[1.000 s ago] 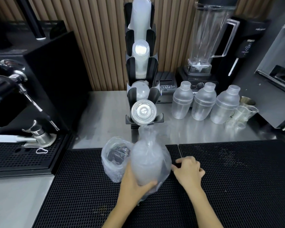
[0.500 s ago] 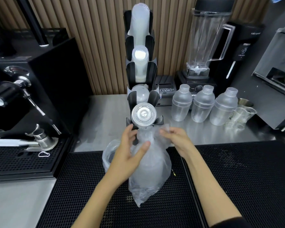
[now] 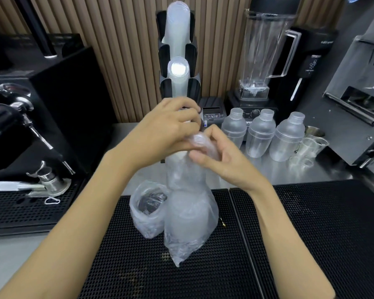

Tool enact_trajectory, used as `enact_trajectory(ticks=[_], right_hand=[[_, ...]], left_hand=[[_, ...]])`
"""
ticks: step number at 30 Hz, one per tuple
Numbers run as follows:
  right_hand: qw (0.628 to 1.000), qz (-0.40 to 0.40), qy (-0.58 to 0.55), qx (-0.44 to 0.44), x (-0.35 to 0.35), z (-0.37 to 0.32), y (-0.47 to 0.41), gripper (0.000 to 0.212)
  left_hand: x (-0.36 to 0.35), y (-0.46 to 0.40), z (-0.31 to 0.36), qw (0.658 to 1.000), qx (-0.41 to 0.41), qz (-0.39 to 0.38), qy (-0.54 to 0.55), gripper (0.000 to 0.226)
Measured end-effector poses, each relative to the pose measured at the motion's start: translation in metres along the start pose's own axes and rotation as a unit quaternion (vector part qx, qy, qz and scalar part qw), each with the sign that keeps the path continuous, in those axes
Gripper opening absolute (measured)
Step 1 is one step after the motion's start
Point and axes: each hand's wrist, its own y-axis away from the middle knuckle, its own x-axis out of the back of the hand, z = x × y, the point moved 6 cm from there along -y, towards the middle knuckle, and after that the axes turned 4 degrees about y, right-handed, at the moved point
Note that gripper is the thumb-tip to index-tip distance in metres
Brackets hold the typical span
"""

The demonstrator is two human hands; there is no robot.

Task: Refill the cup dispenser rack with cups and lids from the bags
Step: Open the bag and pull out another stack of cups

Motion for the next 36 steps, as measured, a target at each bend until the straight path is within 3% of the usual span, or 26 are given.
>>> enact_trajectory(ticks=[3,7,9,12,16,19,23,25,28,31,34,36], right_hand=[[0.989,-0.046,0.129,-0.060,-0.011,0.018,0.003,0.038],[0.976,-0.031,0.197,-0.088,-0.003,0.031,0.004,0.016],[0.970,-0.007,0.233,-0.074,0.006,0.032,0.002,0.012],[0.962,0.019,0.265,-0.066,0.011,0.033,0.005,0.025],[0.992,0.063,0.082,-0.078,0.014,0.038,0.013,0.025],[0.996,0.065,0.016,-0.052,0.013,0.037,0.018,0.028],[0.970,0.057,0.226,-0.069,0.014,0.050,0.018,0.020],[0.965,0.053,0.245,-0.078,0.015,0.052,0.019,0.019],[0.989,0.062,0.125,-0.056,0.017,0.041,0.022,0.025],[0.998,0.046,-0.040,-0.030,0.014,0.031,0.026,0.021],[0.997,0.051,-0.057,-0.027,0.010,0.031,0.027,0.021],[0.999,0.013,-0.031,-0.035,0.001,0.030,0.027,0.014]], left_hand=[[0.013,0.003,0.003,0.985,0.069,0.036,0.151,0.045],[-0.006,0.021,0.012,0.915,0.209,-0.010,0.346,0.046],[-0.024,0.031,0.017,0.909,0.230,-0.078,0.339,0.038],[-0.048,0.045,0.015,0.924,0.237,-0.147,0.260,0.041],[-0.052,0.055,0.000,0.936,0.233,-0.160,0.208,0.019],[-0.046,0.057,-0.003,0.921,0.216,-0.122,0.299,0.035],[-0.034,0.052,0.004,0.909,0.223,-0.009,0.351,0.042],[-0.036,0.055,0.006,0.891,0.245,0.036,0.381,0.033],[-0.050,0.061,0.005,0.857,0.313,0.032,0.408,0.020],[-0.064,0.065,-0.002,0.839,0.361,0.019,0.406,0.020],[-0.072,0.067,-0.010,0.801,0.407,0.046,0.436,0.032],[-0.072,0.066,-0.010,0.772,0.416,0.076,0.475,0.028]])
